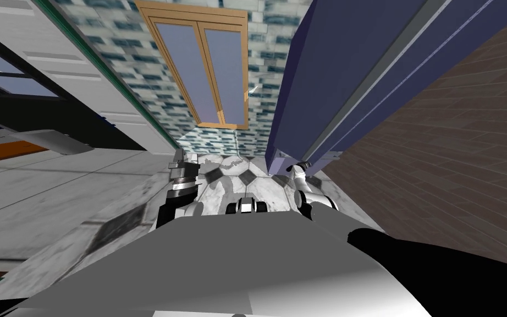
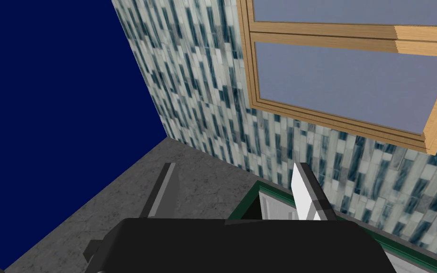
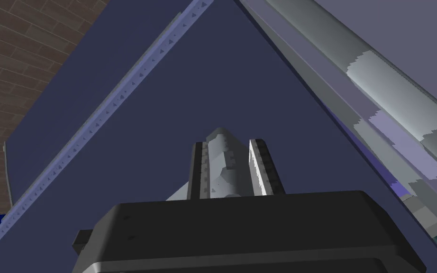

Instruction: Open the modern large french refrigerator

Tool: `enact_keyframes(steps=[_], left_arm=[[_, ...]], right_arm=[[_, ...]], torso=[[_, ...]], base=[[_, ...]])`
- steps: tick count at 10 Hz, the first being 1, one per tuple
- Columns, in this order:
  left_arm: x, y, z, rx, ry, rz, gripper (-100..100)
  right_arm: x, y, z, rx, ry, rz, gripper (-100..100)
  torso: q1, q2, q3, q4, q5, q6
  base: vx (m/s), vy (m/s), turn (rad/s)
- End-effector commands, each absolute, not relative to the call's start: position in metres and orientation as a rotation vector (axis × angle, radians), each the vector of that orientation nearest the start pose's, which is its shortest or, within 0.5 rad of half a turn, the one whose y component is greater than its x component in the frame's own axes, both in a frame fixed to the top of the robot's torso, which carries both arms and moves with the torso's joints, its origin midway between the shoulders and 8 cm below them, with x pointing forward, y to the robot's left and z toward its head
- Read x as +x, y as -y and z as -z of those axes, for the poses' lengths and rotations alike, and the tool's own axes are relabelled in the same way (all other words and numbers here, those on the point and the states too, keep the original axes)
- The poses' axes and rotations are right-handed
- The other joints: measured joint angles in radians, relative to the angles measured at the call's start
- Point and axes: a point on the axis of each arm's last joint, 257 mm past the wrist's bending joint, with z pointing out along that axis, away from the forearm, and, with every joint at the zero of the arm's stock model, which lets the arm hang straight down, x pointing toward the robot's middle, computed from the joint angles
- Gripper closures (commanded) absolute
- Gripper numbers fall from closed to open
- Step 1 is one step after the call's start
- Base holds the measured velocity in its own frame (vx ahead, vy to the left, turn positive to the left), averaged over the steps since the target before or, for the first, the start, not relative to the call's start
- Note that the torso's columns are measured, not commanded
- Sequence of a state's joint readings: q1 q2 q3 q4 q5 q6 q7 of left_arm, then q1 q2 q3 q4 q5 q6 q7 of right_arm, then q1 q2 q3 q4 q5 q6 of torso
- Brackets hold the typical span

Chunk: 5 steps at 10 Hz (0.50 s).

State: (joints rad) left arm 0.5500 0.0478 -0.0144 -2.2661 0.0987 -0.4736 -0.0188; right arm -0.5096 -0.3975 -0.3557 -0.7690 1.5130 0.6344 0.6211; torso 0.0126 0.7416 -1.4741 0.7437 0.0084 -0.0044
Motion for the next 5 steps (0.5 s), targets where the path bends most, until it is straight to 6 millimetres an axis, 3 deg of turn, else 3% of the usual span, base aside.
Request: enact_keyframes(steps=[1, 3, 4, 5], left_arm=[[0.346, -0.289, 0.003, -0.752, -0.655, 1.324, 0], [0.346, -0.289, 0.003, -0.752, -0.655, 1.324, 0], [0.346, -0.289, 0.003, -0.752, -0.655, 1.324, 0], [0.346, -0.289, 0.003, -0.752, -0.655, 1.324, 0]], right_arm=[[0.510, 0.645, 0.204, 0.228, -1.820, 1.437, 100], [0.496, 0.655, 0.201, 0.292, -1.825, 1.480, 100], [0.502, 0.653, 0.206, 0.271, -1.850, 1.458, -100], [0.508, 0.654, 0.198, 0.271, -1.854, 1.452, -100]], torso=[[-0.003, 0.002, 0.001, 0.001, 0.000, -0.001], [-0.002, 0.001, 0.001, 0.002, 0.002, 0.000], [0.000, 0.003, 0.001, 0.003, 0.003, 0.001], [-0.011, 0.004, 0.002, 0.000, -0.003, 0.002]], base=[[0.074, 0.291, -0.046], [0.075, 0.301, -0.060], [0.015, 0.152, -0.053], [-0.036, -0.014, 0.006]])
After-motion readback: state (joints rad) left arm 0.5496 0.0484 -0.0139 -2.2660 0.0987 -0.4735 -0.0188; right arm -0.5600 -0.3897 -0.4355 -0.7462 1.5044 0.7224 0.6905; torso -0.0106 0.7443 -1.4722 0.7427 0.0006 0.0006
